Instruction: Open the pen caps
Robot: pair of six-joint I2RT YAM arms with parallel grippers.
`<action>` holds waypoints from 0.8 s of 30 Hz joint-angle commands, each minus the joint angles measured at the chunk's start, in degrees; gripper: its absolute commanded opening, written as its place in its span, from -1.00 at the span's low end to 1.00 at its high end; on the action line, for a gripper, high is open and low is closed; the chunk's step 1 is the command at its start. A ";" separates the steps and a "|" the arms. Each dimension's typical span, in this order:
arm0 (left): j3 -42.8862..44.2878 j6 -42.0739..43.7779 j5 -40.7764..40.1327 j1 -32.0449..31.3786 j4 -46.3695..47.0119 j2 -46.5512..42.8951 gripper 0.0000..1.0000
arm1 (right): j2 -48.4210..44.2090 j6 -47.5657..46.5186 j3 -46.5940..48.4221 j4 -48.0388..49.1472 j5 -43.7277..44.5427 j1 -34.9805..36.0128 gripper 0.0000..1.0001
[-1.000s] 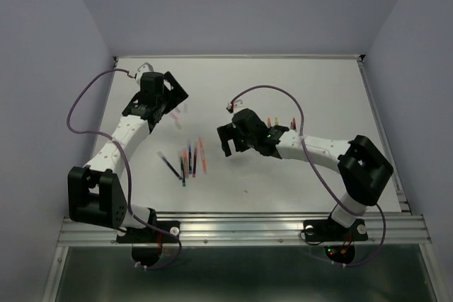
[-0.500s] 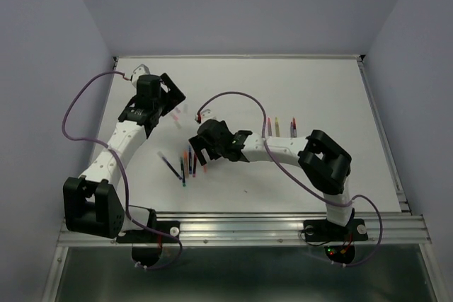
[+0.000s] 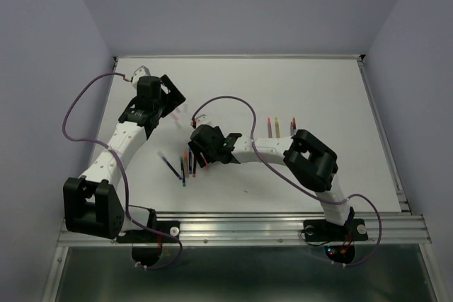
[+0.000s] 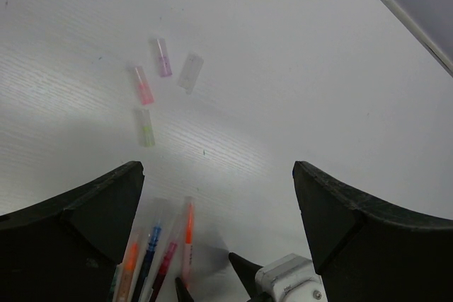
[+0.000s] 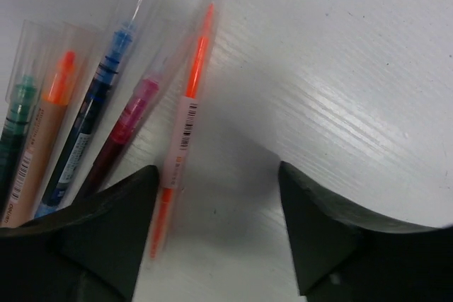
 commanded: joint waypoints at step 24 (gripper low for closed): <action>0.10 1.87 8.97 -0.29 3.62 -1.48 0.98 | -2.03 8.07 -2.40 -1.63 12.77 -2.83 -0.99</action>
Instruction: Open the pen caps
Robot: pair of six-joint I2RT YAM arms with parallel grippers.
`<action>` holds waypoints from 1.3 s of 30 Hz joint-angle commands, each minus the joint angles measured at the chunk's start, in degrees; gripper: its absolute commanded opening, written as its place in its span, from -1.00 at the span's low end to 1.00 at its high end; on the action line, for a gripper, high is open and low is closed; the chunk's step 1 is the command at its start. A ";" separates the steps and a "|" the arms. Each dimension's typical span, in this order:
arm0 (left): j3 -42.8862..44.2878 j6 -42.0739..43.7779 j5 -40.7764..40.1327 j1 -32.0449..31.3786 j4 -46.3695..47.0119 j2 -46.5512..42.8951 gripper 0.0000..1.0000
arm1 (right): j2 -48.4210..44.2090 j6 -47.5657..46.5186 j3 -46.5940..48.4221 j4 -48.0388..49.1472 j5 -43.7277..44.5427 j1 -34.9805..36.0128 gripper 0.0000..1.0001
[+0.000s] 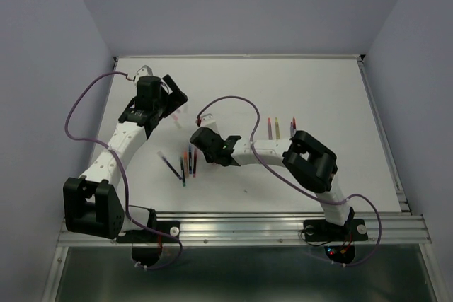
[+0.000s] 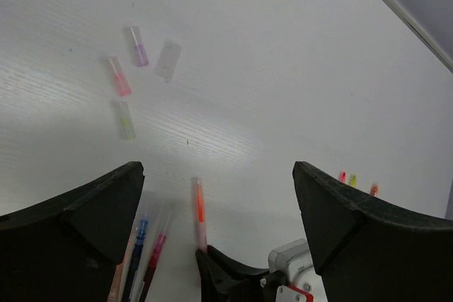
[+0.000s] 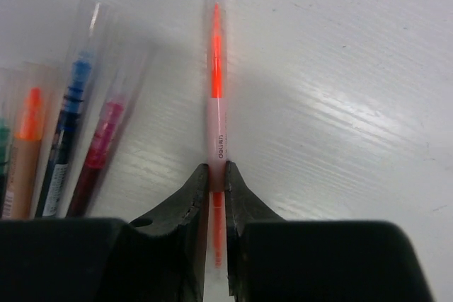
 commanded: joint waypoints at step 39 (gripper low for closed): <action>3.35 -1.73 12.74 -12.69 10.43 7.75 0.02 | -28.01 -8.92 -19.19 24.79 -25.60 -13.99 -0.99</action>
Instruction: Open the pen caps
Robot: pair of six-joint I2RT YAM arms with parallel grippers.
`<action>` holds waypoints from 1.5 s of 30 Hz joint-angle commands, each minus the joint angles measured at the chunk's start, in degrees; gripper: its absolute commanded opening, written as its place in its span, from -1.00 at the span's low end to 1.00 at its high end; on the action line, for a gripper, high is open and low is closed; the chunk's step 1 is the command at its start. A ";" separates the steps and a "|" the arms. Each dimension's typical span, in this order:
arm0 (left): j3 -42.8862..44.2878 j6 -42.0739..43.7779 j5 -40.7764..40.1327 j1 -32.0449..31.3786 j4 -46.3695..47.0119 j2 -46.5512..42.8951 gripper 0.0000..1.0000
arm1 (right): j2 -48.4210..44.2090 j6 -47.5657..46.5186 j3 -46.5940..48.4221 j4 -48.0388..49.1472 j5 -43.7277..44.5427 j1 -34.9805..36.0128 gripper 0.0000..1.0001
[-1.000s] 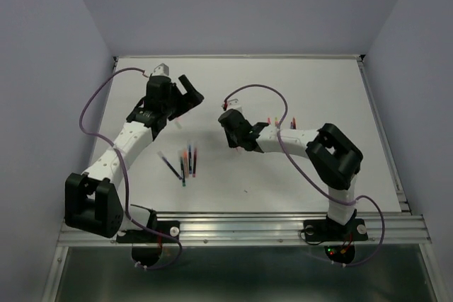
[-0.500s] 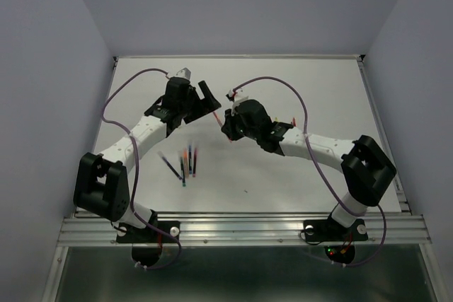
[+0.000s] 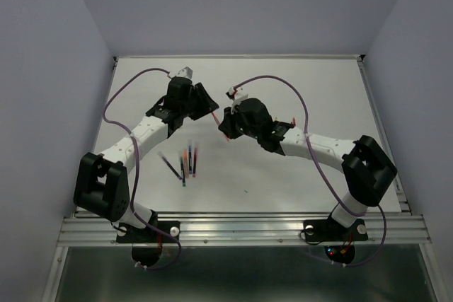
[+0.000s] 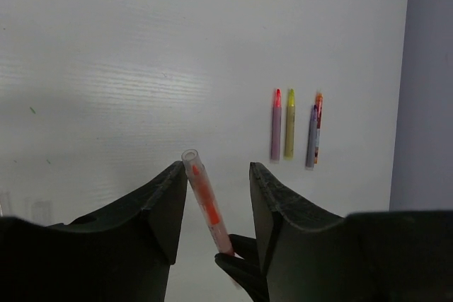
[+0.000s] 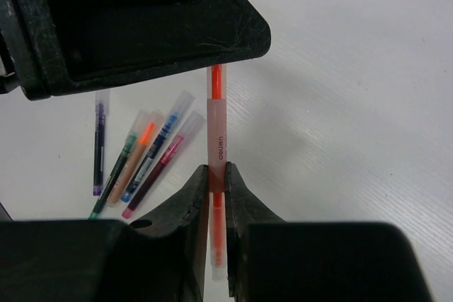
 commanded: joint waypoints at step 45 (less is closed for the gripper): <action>0.57 -3.39 1.60 -1.21 7.47 -5.98 -1.00 | 3.17 -2.49 4.83 3.03 2.39 -0.31 -0.77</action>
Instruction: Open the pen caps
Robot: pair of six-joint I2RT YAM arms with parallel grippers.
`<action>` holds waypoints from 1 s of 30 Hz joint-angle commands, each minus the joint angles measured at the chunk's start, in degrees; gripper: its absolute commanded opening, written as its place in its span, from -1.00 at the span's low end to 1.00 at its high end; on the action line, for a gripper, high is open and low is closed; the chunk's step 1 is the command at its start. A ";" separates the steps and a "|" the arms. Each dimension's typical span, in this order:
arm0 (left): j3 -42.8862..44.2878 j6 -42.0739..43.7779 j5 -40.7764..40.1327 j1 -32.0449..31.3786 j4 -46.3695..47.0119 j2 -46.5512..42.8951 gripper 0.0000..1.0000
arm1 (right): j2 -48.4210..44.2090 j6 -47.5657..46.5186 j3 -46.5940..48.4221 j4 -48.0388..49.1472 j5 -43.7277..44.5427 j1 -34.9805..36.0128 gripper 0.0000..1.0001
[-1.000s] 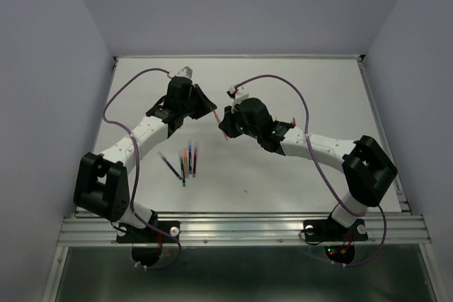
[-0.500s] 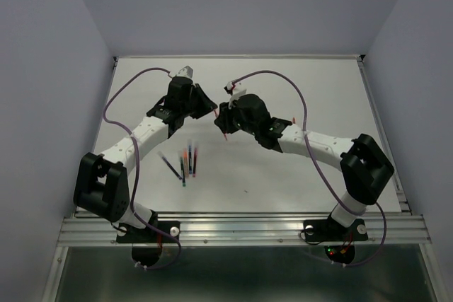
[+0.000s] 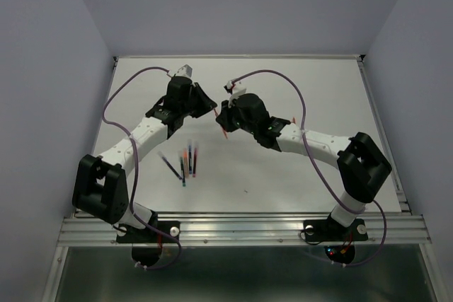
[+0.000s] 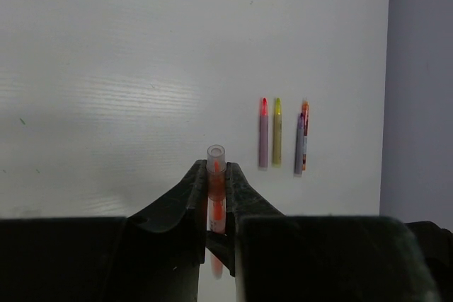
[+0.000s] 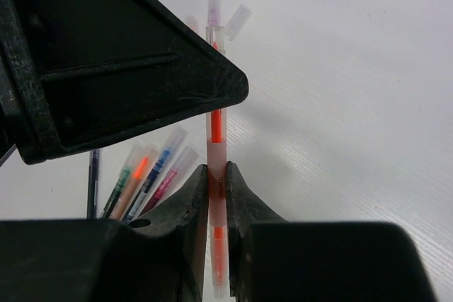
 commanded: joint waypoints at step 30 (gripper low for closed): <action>15.22 2.18 -9.55 5.94 4.36 7.97 -1.00 | -19.25 7.34 -17.48 -15.45 -9.96 2.08 -0.99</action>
